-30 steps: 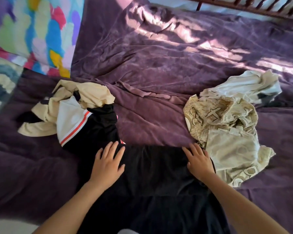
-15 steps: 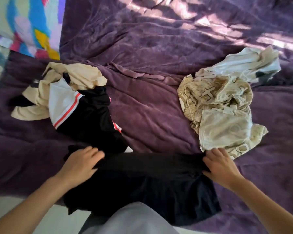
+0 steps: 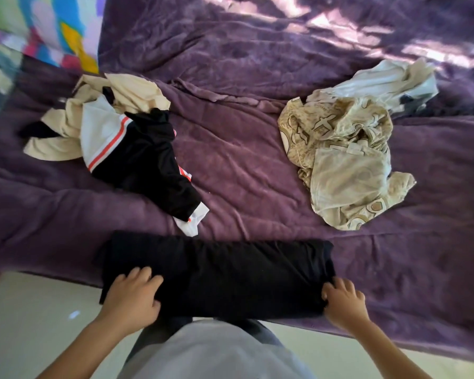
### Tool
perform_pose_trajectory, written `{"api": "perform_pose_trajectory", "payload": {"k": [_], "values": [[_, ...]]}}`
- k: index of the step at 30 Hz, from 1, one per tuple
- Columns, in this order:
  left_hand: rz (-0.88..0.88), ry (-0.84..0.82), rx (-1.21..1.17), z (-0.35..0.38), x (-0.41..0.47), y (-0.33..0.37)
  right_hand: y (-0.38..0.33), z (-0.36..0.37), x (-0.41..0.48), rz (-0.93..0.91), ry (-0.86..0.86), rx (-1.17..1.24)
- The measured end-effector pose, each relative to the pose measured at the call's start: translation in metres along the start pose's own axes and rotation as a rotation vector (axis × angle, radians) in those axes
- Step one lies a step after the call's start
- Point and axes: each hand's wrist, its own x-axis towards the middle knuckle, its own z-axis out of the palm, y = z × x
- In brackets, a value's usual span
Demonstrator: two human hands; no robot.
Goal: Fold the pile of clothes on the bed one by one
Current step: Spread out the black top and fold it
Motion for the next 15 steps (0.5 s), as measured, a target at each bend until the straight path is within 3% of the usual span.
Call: {"api": "perform_pose_trajectory", "payload": {"k": [2, 4, 9, 12, 15], "values": [[-0.035, 0.154, -0.031, -0.007, 0.012, 0.013, -0.008, -0.008, 0.008, 0.161, 0.051, 0.333], [-0.085, 0.195, -0.015, -0.002, 0.025, 0.024, -0.011, -0.008, 0.023, 0.3, 0.072, 0.645], [-0.123, -0.125, 0.056, 0.026, 0.036, 0.032, -0.028, -0.01, 0.031, 0.451, 0.027, 1.132], [-0.142, -0.114, 0.0, 0.032, 0.036, 0.03, -0.033, -0.028, 0.029, 0.466, 0.099, 1.227], [-0.117, -0.056, 0.01, 0.023, 0.037, 0.033, -0.03, -0.062, 0.024, 0.387, 0.278, 1.283]]}}
